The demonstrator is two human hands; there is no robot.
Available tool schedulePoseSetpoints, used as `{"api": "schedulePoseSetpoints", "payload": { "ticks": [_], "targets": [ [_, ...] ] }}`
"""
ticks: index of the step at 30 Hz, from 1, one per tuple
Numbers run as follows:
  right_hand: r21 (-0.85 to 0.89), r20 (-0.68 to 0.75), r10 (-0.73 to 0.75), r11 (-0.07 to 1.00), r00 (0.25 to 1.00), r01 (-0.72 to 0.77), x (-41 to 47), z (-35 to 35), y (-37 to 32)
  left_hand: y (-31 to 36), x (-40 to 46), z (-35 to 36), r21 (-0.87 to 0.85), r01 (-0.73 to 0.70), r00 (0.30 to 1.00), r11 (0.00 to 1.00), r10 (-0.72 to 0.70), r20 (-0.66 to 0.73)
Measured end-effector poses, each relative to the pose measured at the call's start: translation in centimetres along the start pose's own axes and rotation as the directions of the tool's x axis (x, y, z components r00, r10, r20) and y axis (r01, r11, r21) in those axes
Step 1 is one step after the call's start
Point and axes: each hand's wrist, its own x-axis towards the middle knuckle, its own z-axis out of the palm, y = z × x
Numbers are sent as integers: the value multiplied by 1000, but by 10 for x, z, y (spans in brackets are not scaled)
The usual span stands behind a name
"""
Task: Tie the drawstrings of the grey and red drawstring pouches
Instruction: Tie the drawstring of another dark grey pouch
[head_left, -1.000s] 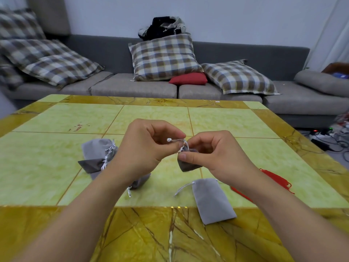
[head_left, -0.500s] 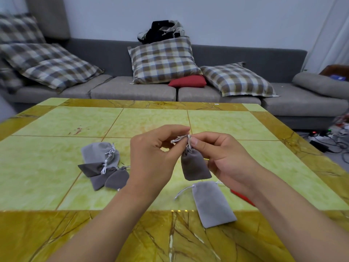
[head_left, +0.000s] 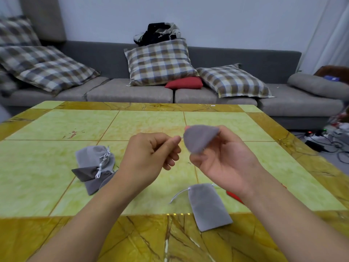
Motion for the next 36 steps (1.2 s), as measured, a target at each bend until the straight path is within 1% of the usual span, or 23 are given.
{"api": "schedulePoseSetpoints", "payload": {
  "ticks": [1,2,4,5,6,8,10,11,12,13,16,18,19,20,21,23,25,27,29,30,32,33,36],
  "targets": [
    [79,65,12,997,998,-17,-1,2,1,4,-1,1,-57,26,999,998,-24,33],
    [103,112,14,994,994,-25,-2,4,0,9,-2,2,-161,65,996,985,-54,74],
    [49,119,-13,999,993,7,-3,6,-5,16,-2,0,-437,167,982,884,-108,158],
    [0,99,-38,999,994,38,-4,7,-11,18,-1,0,-518,198,976,832,-120,181],
    [-43,71,-69,996,995,73,-6,6,-17,18,0,0,-537,204,976,818,-124,181],
    [-152,28,-117,981,993,120,-5,4,-20,13,1,3,-498,184,980,847,-119,159],
    [-372,17,-143,918,990,139,-3,5,-9,8,-1,8,-475,182,980,861,-119,158],
    [-451,27,-154,880,988,150,-3,7,-3,7,-1,9,-493,188,978,849,-118,170],
    [-487,48,-165,857,985,167,-3,9,3,7,-1,10,-537,202,976,819,-124,178],
    [-484,63,-181,854,981,189,-3,10,3,7,-1,10,-598,224,973,769,-147,175],
    [-348,35,-236,908,971,233,-6,8,-10,13,-2,13,-731,300,952,612,-246,184],
    [-307,12,-214,929,977,207,-8,4,-12,14,-4,20,-788,340,937,513,-259,236],
    [-341,12,-182,924,983,175,-8,4,-9,13,-5,23,-793,348,933,500,-266,242],
    [-399,18,-166,903,986,159,-8,4,-4,13,-5,22,-777,347,934,526,-267,236],
    [-460,23,-173,873,985,164,-8,6,1,11,-3,19,-743,337,940,579,-256,227],
    [-551,16,-227,811,974,198,-7,9,6,9,0,9,-628,288,958,723,-211,196],
    [-599,-29,-298,769,954,222,-5,7,6,6,1,0,-449,202,977,870,-152,147],
    [-649,-62,-361,723,931,237,-3,2,4,3,0,-3,-234,102,989,967,-72,132],
    [-735,-35,-380,636,924,233,-2,-3,2,-1,-1,-2,-78,19,984,997,-5,178],
    [-803,-1,-378,552,926,225,-2,-4,0,-2,-1,-2,-32,-6,979,999,12,205],
    [-917,89,-350,336,932,214,-4,-6,-5,-4,-2,-2,30,-40,970,999,32,241],
    [-940,134,-329,258,935,225,-4,-7,-7,-4,-2,-2,53,-54,968,997,39,247],
    [-943,265,-302,118,916,311,-5,-11,-7,-5,-2,-5,123,-108,964,987,73,255]
  ]
}}
